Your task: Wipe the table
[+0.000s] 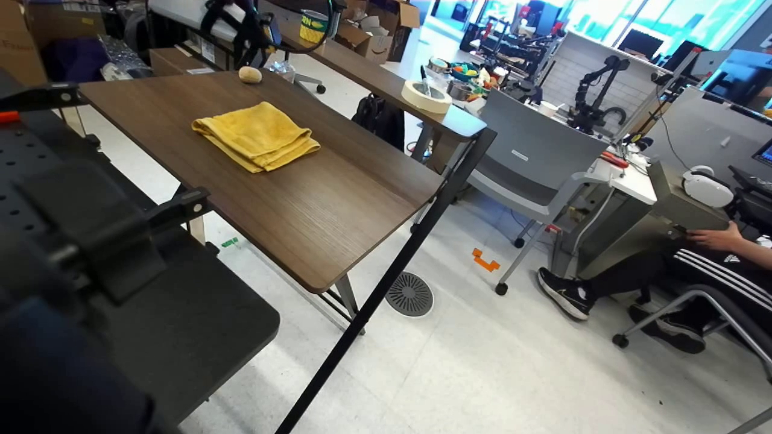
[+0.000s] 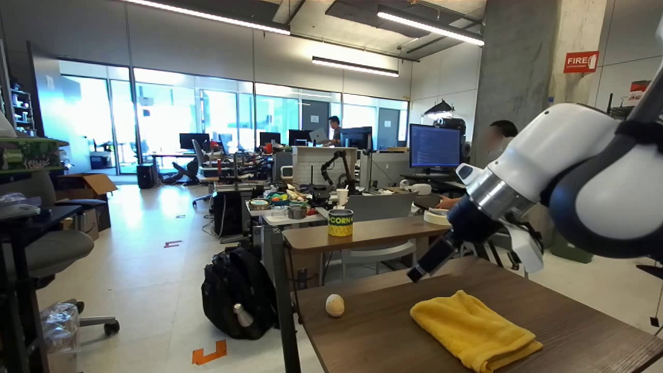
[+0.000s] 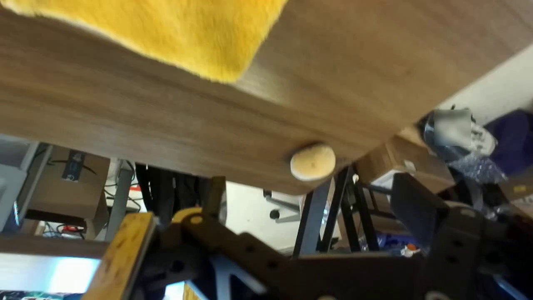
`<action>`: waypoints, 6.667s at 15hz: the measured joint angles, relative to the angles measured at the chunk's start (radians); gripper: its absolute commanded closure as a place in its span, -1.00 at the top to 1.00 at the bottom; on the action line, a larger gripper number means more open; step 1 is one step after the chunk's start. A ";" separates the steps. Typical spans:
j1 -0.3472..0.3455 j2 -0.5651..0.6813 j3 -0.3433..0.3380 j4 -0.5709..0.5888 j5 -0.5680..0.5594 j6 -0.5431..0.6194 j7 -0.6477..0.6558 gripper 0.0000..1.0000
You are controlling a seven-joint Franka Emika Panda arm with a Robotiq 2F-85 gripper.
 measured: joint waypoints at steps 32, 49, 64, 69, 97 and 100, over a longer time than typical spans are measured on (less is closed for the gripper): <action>0.263 0.565 0.014 1.058 0.294 -0.749 -0.166 1.00; 0.338 0.698 -0.029 1.333 0.322 -0.976 -0.156 -0.92; 0.455 0.389 -0.534 0.740 0.202 -0.764 0.530 -0.89; 0.675 0.340 -0.772 0.524 0.192 -0.705 0.888 -0.89; 0.229 0.349 -0.530 0.375 0.720 0.041 0.519 -0.89; 0.193 0.366 -0.444 0.433 0.720 0.028 0.451 -0.89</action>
